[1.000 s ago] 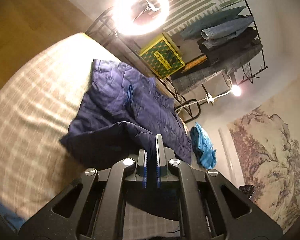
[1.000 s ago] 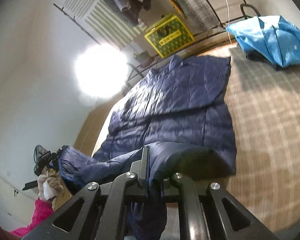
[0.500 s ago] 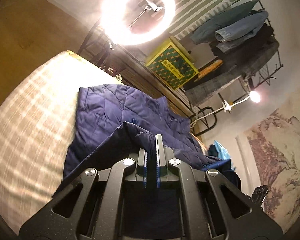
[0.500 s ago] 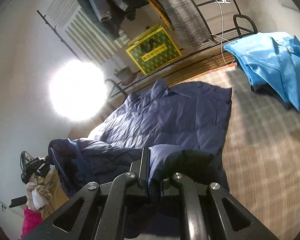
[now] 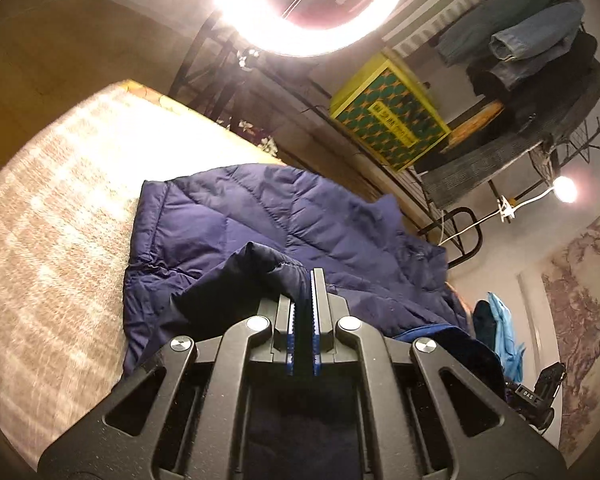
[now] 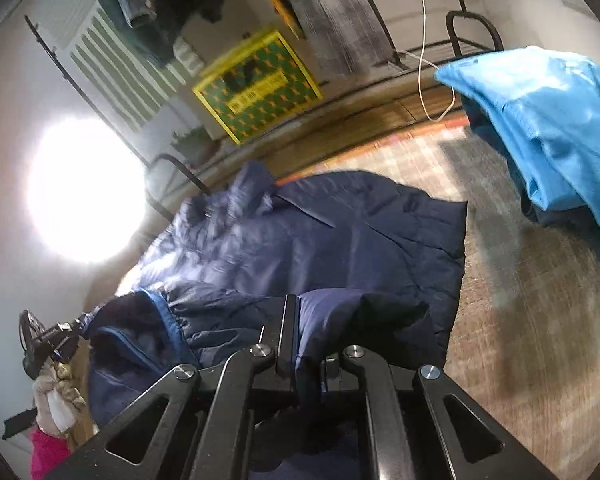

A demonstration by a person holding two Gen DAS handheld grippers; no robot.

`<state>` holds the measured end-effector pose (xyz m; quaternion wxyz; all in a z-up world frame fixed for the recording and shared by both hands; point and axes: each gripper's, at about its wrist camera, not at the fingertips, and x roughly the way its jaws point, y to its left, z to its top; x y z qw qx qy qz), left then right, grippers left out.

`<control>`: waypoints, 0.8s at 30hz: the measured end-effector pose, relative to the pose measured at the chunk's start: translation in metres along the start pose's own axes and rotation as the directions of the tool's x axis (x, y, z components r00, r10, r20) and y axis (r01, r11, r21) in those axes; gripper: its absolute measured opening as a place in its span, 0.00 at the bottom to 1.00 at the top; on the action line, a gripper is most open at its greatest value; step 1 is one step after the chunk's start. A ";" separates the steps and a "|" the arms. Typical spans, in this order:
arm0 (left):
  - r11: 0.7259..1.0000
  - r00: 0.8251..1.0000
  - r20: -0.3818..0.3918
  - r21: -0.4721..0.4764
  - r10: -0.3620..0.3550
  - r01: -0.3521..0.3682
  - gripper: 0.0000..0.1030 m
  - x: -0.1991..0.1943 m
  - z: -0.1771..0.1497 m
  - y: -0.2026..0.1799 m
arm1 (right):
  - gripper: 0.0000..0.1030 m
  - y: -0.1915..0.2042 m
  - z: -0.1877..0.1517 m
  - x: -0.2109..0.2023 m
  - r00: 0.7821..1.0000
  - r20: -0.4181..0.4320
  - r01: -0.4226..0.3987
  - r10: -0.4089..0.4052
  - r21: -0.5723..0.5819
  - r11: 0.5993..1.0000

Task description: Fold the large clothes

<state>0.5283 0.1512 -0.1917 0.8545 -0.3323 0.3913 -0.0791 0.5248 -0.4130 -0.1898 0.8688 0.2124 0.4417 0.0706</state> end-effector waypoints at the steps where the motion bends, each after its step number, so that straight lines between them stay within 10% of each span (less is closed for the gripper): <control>1: 1.000 1.000 -0.004 -0.009 -0.005 0.005 0.04 0.004 0.000 0.003 | 0.04 -0.002 0.000 0.003 1.000 -0.004 0.003 -0.003 0.001 1.000; 7: 1.000 1.000 -0.018 -0.014 0.019 -0.019 0.16 0.008 0.005 0.002 | 0.13 -0.006 0.004 0.008 1.000 -0.015 -0.018 0.018 0.003 1.000; 10: 1.000 1.000 0.014 -0.017 -0.001 0.001 0.46 -0.005 0.009 -0.003 | 0.33 -0.006 0.006 0.002 0.998 -0.024 -0.052 0.053 0.019 0.998; 14: 0.999 0.998 0.046 -0.035 -0.029 0.031 0.53 -0.024 0.017 -0.005 | 0.69 -0.009 0.006 -0.017 0.994 0.012 -0.105 0.104 0.029 0.994; 24: 0.995 0.998 -0.056 0.100 0.033 -0.027 0.53 -0.022 -0.001 0.002 | 0.52 0.008 -0.007 -0.038 0.998 0.011 -0.064 0.068 -0.191 0.979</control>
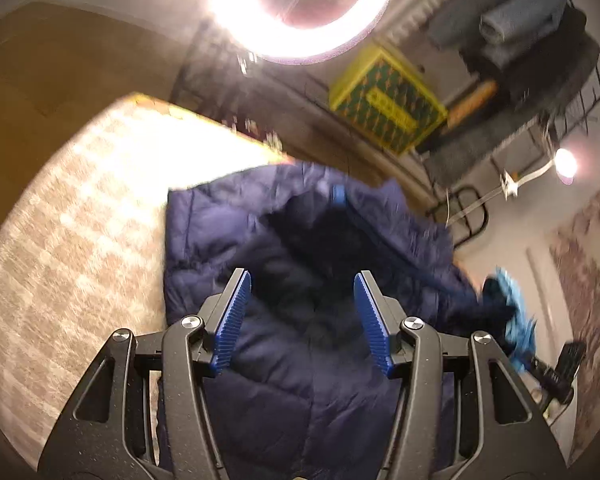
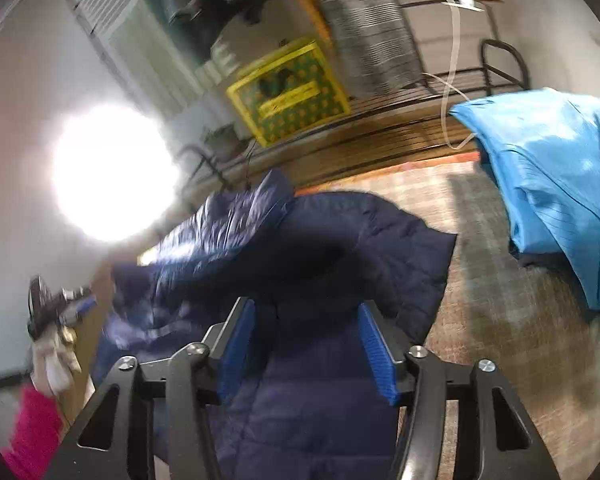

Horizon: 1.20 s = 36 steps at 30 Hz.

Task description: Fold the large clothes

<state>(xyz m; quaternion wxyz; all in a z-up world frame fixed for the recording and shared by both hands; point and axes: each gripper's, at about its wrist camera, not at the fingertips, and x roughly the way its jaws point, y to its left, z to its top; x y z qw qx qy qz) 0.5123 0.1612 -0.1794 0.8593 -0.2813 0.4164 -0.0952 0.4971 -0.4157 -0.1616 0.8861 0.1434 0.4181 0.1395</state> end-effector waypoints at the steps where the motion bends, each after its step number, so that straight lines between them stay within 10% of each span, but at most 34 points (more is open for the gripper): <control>1: 1.000 1.000 -0.015 0.009 0.000 0.000 0.53 0.005 -0.003 -0.002 | 0.52 0.004 -0.001 0.005 1.000 -0.013 0.010 -0.010 -0.024 1.000; 10: 0.989 0.995 -0.058 0.130 0.082 -0.074 0.53 0.062 0.000 -0.037 | 0.52 0.051 0.009 0.055 0.989 -0.015 0.136 -0.144 -0.255 0.957; 25: 0.920 0.950 0.035 0.240 0.309 -0.308 0.53 0.125 0.025 -0.037 | 0.54 0.030 0.006 0.114 0.947 -0.033 0.302 -0.318 -0.235 0.924; 30: 0.925 0.967 0.067 0.282 0.245 -0.254 0.53 0.081 0.022 -0.050 | 0.55 0.025 0.011 0.094 0.963 -0.019 0.259 -0.268 -0.203 0.944; 33: 0.953 0.991 -0.001 0.272 0.136 -0.130 0.53 0.057 0.007 -0.052 | 0.56 0.018 0.011 0.085 0.970 -0.022 0.234 -0.243 -0.190 0.953; 36: 0.924 0.981 -0.085 0.357 0.177 -0.136 0.53 0.061 -0.020 -0.060 | 0.56 0.015 0.008 0.084 0.970 -0.030 0.229 -0.240 -0.203 0.952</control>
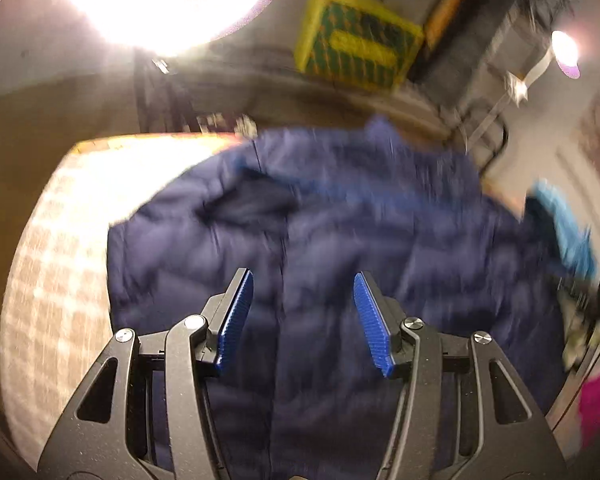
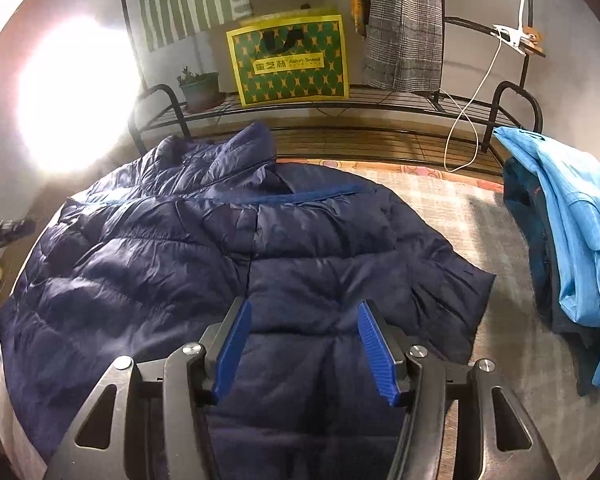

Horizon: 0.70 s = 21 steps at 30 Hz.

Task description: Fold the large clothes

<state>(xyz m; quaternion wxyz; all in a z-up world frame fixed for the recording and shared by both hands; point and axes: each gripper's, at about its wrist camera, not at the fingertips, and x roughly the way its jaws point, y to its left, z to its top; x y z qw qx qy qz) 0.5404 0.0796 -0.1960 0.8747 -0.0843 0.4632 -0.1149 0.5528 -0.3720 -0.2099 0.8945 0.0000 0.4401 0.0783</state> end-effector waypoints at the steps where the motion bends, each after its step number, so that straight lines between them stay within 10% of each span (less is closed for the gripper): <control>1: 1.000 1.000 -0.027 0.017 0.005 -0.005 0.53 0.007 -0.003 -0.004 | 0.56 0.002 -0.001 0.002 1.000 -0.009 0.006 -0.006 -0.011 1.000; 15: 0.986 0.987 0.026 0.054 0.157 -0.159 0.57 0.077 0.035 -0.010 | 0.66 -0.016 0.007 0.030 0.990 -0.046 0.131 -0.130 0.023 0.991; 21: 0.983 0.983 0.033 0.012 0.183 -0.183 0.57 0.085 0.048 -0.005 | 0.56 -0.042 0.017 0.015 0.996 0.013 0.086 -0.089 0.129 0.988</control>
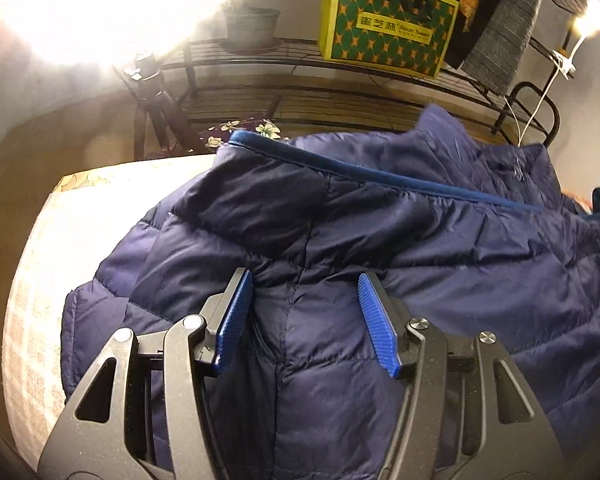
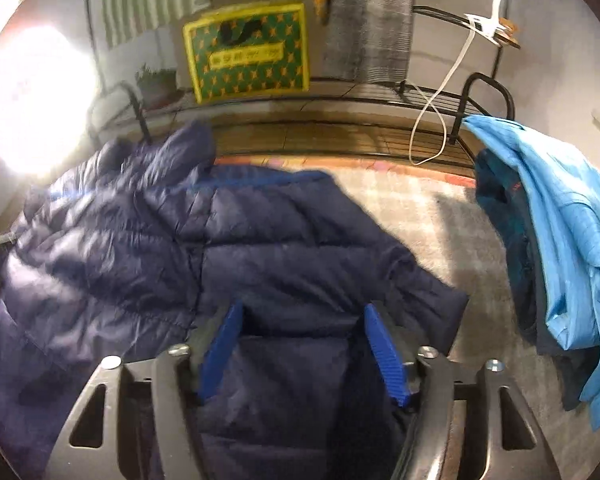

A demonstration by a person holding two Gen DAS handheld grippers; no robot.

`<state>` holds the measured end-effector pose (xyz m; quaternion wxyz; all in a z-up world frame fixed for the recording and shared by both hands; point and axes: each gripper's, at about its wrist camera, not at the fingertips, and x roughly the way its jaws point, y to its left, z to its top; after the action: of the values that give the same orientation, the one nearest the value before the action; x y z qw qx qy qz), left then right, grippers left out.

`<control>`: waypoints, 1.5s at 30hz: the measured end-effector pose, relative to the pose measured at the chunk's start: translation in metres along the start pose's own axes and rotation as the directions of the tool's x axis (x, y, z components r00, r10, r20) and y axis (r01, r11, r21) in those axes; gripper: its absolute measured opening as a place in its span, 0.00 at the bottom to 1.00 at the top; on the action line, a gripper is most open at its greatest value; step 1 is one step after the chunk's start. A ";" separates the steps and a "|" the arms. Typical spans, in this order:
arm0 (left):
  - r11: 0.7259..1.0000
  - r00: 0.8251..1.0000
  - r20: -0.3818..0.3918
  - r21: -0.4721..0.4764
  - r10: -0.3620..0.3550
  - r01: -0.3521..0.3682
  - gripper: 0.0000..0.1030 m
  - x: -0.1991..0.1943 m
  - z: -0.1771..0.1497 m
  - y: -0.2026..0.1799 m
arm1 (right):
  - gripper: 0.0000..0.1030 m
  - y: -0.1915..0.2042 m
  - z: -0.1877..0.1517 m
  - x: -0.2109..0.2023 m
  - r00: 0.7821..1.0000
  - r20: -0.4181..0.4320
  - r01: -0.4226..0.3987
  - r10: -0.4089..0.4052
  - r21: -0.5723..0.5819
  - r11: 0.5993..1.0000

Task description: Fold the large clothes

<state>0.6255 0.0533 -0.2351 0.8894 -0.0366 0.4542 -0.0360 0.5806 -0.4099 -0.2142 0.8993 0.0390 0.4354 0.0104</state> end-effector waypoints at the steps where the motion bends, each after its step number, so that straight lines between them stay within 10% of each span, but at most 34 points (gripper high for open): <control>1: 1.000 1.000 0.001 -0.001 0.011 -0.011 0.57 -0.002 0.003 0.001 | 0.56 -0.007 0.002 -0.005 1.000 0.010 -0.014 0.014 0.027 1.000; 7: 0.991 0.992 0.087 -0.097 -0.087 0.095 0.57 -0.059 -0.002 0.021 | 0.53 -0.035 0.005 -0.063 0.991 0.083 -0.110 0.102 0.097 0.989; 15: 0.940 0.957 -0.014 0.189 -0.288 0.285 0.57 -0.104 -0.054 -0.082 | 0.53 0.025 -0.037 -0.079 0.983 0.000 -0.184 0.184 -0.070 0.980; 21: 0.909 0.982 -0.042 0.373 -0.182 0.185 0.57 -0.062 -0.063 -0.158 | 0.49 0.046 -0.063 -0.047 0.995 -0.094 -0.055 0.041 -0.156 0.986; 27: 0.933 0.977 -0.051 0.291 -0.207 0.213 0.58 -0.026 -0.056 -0.152 | 0.49 0.029 -0.074 -0.044 0.993 -0.120 0.008 -0.023 -0.129 0.992; 32: 0.952 0.976 -0.021 0.219 -0.215 0.215 0.58 -0.063 -0.068 -0.137 | 0.51 0.003 -0.073 -0.072 0.996 -0.083 -0.021 0.020 -0.007 1.000; 36: 0.958 0.975 0.015 0.192 -0.222 0.215 0.58 -0.096 -0.086 -0.131 | 0.73 -0.030 -0.084 -0.108 0.997 -0.034 -0.065 0.072 0.161 0.985; 45: 0.957 0.987 0.080 0.267 -0.137 0.112 0.58 -0.101 -0.120 -0.153 | 0.82 -0.044 -0.143 -0.127 0.975 -0.049 -0.175 0.216 0.423 0.889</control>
<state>0.4645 -0.0925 -0.2086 0.9036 0.0508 0.3981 -0.1498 0.3888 -0.4521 -0.2067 0.8429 0.2726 0.4637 0.0097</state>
